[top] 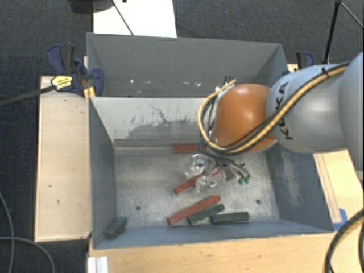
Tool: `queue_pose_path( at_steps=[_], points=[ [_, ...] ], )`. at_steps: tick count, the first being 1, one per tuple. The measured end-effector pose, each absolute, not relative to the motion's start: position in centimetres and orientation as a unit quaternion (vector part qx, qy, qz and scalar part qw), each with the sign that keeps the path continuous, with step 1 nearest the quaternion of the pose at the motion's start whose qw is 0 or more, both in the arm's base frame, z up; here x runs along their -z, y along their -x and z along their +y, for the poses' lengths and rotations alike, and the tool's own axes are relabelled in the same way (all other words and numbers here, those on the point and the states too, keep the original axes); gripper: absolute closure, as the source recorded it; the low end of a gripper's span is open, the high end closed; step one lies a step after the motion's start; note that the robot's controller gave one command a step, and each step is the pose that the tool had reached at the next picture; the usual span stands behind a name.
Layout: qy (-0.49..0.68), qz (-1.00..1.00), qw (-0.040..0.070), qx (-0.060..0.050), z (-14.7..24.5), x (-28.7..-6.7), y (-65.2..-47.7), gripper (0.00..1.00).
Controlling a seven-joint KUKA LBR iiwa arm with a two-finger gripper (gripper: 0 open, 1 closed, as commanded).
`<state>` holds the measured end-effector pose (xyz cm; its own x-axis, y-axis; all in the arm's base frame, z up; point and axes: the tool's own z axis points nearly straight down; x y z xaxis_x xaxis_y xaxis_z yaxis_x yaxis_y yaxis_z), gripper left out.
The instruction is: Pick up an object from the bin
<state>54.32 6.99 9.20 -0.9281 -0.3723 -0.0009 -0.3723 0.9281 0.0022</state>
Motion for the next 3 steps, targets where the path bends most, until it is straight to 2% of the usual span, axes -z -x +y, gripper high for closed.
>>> queue_pose_path(
  at_steps=[2, 3],
  points=[
    [0.188, 0.982, 0.003, 0.0, 6.9, -11.2, -54.5, 1.0],
    [0.188, 0.982, 0.0, 0.0, 6.9, -11.9, -54.3, 1.0]
  ],
)
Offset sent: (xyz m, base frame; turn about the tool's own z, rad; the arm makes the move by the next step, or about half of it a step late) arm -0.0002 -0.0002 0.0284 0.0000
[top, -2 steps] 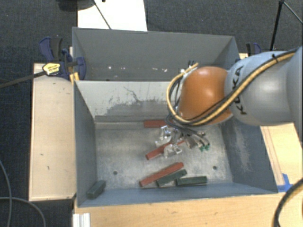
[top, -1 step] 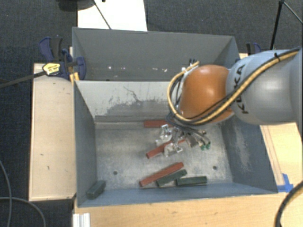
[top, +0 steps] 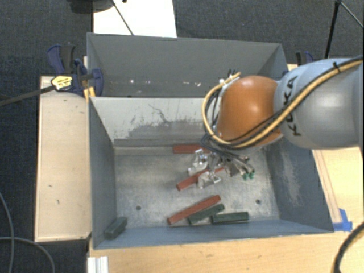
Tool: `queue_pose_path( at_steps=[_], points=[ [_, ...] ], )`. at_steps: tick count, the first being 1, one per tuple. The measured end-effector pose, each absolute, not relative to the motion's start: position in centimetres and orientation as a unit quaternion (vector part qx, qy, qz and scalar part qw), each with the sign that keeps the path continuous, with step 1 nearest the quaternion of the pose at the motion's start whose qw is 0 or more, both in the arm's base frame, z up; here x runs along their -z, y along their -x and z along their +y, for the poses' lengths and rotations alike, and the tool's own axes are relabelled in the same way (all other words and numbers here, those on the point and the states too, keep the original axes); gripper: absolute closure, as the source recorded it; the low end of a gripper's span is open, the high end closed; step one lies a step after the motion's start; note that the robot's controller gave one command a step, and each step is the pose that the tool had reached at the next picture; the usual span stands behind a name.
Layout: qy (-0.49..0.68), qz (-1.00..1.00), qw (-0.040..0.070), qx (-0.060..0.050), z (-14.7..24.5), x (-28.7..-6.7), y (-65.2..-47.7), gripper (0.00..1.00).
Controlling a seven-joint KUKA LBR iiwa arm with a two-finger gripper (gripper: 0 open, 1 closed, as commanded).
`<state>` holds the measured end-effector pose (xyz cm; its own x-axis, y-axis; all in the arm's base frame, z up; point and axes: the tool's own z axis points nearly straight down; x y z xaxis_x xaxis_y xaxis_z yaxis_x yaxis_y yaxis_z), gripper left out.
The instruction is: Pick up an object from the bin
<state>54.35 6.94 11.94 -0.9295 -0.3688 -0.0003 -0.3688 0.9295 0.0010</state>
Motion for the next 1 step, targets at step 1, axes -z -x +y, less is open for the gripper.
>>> queue_pose_path(
  at_steps=[1],
  points=[
    [0.187, 0.982, -0.001, -0.001, 6.93, -13.52, -54.32, 1.0]
  ],
)
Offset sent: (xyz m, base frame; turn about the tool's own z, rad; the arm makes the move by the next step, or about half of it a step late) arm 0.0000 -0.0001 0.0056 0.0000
